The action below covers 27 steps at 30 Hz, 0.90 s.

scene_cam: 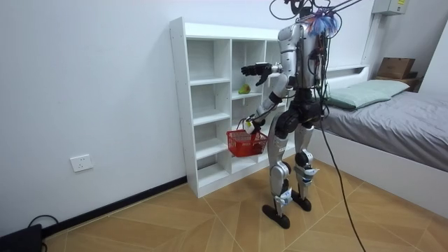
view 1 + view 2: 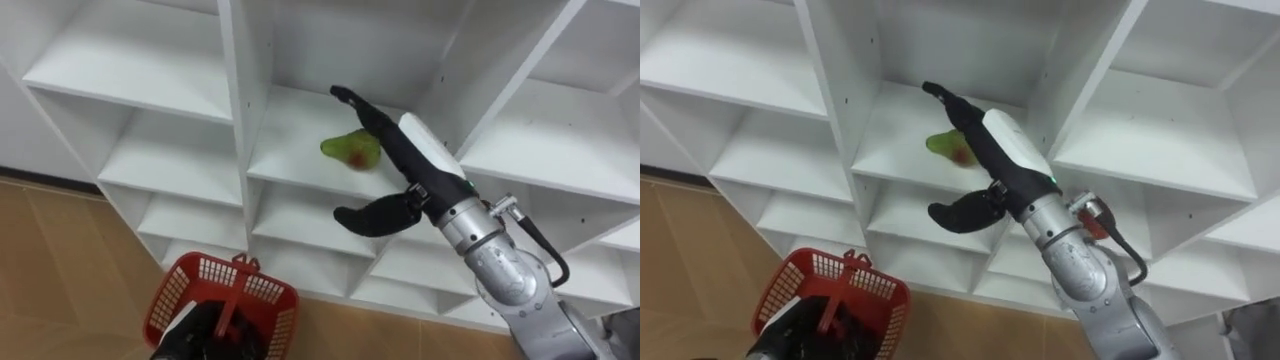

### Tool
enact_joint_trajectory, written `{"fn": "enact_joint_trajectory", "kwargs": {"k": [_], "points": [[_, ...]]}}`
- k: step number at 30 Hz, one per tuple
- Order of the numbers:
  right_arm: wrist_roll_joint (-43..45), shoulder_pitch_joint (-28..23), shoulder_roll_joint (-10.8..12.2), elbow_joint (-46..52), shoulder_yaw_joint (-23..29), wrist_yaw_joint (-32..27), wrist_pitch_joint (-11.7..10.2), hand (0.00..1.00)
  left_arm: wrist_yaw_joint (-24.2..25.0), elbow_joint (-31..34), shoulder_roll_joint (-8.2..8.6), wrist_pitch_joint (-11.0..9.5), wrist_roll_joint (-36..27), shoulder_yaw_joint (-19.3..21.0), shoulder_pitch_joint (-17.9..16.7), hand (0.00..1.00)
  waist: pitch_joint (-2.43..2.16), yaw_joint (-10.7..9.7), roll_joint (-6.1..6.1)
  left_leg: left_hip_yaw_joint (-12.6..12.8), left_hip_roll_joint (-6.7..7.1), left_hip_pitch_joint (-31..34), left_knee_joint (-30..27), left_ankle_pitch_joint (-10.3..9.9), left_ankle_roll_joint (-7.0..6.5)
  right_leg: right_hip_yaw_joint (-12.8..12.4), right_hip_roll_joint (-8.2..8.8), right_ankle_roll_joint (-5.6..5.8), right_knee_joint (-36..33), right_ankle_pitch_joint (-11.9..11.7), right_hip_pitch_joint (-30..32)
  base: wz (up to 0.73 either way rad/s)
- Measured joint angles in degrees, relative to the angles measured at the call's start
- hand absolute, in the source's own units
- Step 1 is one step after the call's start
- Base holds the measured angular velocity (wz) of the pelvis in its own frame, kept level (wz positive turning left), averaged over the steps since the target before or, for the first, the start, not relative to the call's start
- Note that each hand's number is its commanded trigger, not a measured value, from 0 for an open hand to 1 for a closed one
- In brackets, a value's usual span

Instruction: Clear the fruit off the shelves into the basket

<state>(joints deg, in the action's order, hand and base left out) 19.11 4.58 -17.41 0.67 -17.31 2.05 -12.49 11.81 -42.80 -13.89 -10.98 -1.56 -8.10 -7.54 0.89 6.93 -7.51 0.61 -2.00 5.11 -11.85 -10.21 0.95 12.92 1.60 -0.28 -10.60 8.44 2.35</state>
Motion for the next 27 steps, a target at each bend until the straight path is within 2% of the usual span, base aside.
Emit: {"fn": "enact_joint_trajectory", "kwargs": {"k": [4, 9, 16, 22, 27], "points": [[0.7, 0.0, -0.1, 0.0, 0.0, -0.9, 0.0, 0.00, 0.0, 0.1, -0.02, 0.0, 0.0, 0.0, 0.1, 1.00, 0.05, 0.1, -0.19, -0.8, 0.10, 0.3, -0.4, 0.1, 0.06, 0.7, 0.05, 0.01, 0.0, 0.0, 0.0, 0.10], [1.7, 1.3, -0.2, -0.9, 0.0, -2.2, 0.1, 0.00, 0.1, 0.2, 0.02, 0.1, 0.1, 0.1, 0.9, 1.00, 0.61, 0.7, -1.37, -1.4, 0.20, 0.7, -0.9, 0.1, 0.07, 1.2, 0.11, 0.02, 0.0, 0.0, 0.0, 0.06], [1.4, 3.7, -0.2, -2.2, 0.1, -4.2, -0.1, 0.00, 0.1, 1.3, 0.08, 1.0, 0.1, 0.5, 1.2, 1.00, 0.51, 1.2, -1.55, -2.3, 0.42, 1.3, -1.7, 0.1, 0.07, 1.6, 0.20, 0.02, 0.0, 0.0, 0.0, 0.07], [1.2, 8.7, -0.4, -8.8, 1.9, -7.8, -0.3, 0.00, 0.2, 1.3, 0.11, 1.3, 0.1, 0.5, 1.2, 1.00, 0.51, 1.2, -1.54, -2.7, 0.54, 1.6, -1.8, 0.1, 0.06, 1.7, 0.25, 0.02, 0.0, 0.0, -0.2, 0.01], [1.5, 9.6, -0.7, -11.7, 3.2, -10.9, -0.6, 0.00, 0.3, 1.6, 0.00, 2.4, 0.1, 0.4, 1.0, 1.00, 0.50, 0.8, -1.51, -4.2, 0.72, 2.4, -3.0, 0.1, 0.11, 3.3, 0.34, 0.02, 0.0, 0.0, -0.3, 0.14]]}}
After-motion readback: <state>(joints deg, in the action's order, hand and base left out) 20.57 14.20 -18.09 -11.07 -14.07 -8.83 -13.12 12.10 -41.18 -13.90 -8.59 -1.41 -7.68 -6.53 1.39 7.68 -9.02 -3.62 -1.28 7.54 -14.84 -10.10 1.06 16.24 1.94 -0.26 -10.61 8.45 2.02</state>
